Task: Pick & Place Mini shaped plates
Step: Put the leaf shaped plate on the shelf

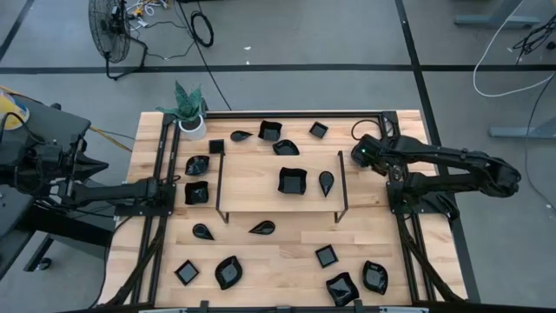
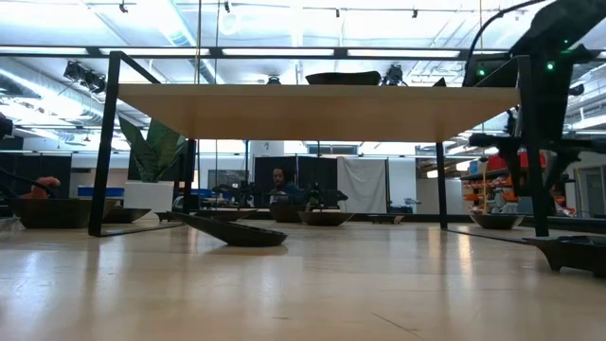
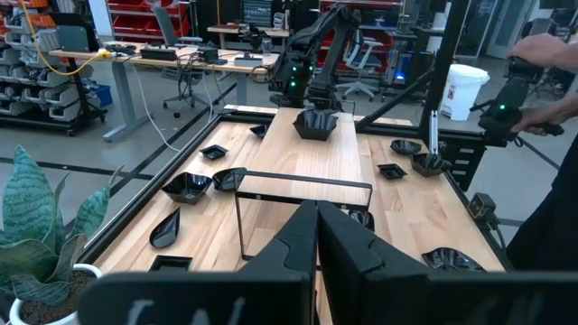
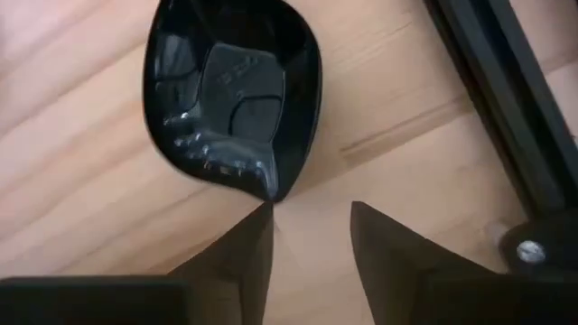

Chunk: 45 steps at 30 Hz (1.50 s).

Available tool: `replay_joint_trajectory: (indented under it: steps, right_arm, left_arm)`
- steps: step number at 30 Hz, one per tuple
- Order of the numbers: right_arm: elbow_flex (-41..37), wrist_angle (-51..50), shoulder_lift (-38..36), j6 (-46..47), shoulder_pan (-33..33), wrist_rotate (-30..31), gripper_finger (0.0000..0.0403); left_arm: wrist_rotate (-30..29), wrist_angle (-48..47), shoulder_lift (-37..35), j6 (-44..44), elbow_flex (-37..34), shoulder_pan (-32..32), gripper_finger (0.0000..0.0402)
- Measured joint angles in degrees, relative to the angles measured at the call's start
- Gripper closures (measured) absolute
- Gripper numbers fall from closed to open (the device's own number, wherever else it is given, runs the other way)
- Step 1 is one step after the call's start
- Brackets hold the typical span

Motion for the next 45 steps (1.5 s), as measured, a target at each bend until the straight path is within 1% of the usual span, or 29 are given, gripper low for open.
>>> replay_joint_trajectory:
  steps: [4, 8, 11, 20, 26, 30, 33, 37, 45]
  right_arm:
    - [-2.41, 4.95, -0.23, 1.34, -0.02, 1.18, 0.0226]
    - [-4.59, 8.74, -0.23, 2.52, 0.0, 1.34, 0.0218]
    - [-5.3, 8.91, -0.23, 4.8, 0.0, 1.86, 0.0218]
    - [-5.59, 9.83, -0.23, 5.24, -0.06, 4.77, 0.0218]
    - [-7.45, 12.75, -0.21, 5.57, -1.23, 4.65, 0.0217]
    - [-8.33, 13.26, -0.21, 8.14, -1.31, 4.56, 0.0217]
    - [-8.51, 13.49, -0.21, 8.25, -1.31, 5.12, 0.0218]
    - [-8.54, 13.54, -0.21, 8.25, -1.74, 5.69, 0.023]
    - [-8.54, 13.54, -0.21, 8.25, -3.0, 5.69, 0.028]
  left_arm:
    - [0.0, 0.0, 0.0, 0.0, 0.0, 0.02, 0.0383]
    - [0.01, 0.0, 0.0, -0.01, 0.0, 0.02, 0.0383]
    - [0.02, 0.0, 0.0, 0.0, 0.0, 0.02, 0.0383]
    - [0.01, 0.0, 0.0, -0.01, 0.0, 0.01, 0.0383]
    - [0.02, 0.0, 0.0, 0.02, 0.0, 0.01, 0.0383]
    - [0.02, 0.0, 0.0, 0.02, 0.0, 0.0, 0.0383]
    - [0.01, 0.0, 0.0, 0.01, 0.0, 0.02, 0.0383]
    - [0.0, 0.0, 0.0, 0.0, 0.0, 0.0, 0.0383]
    - [0.0, 0.0, 0.0, 0.01, 0.0, 0.01, 0.0383]
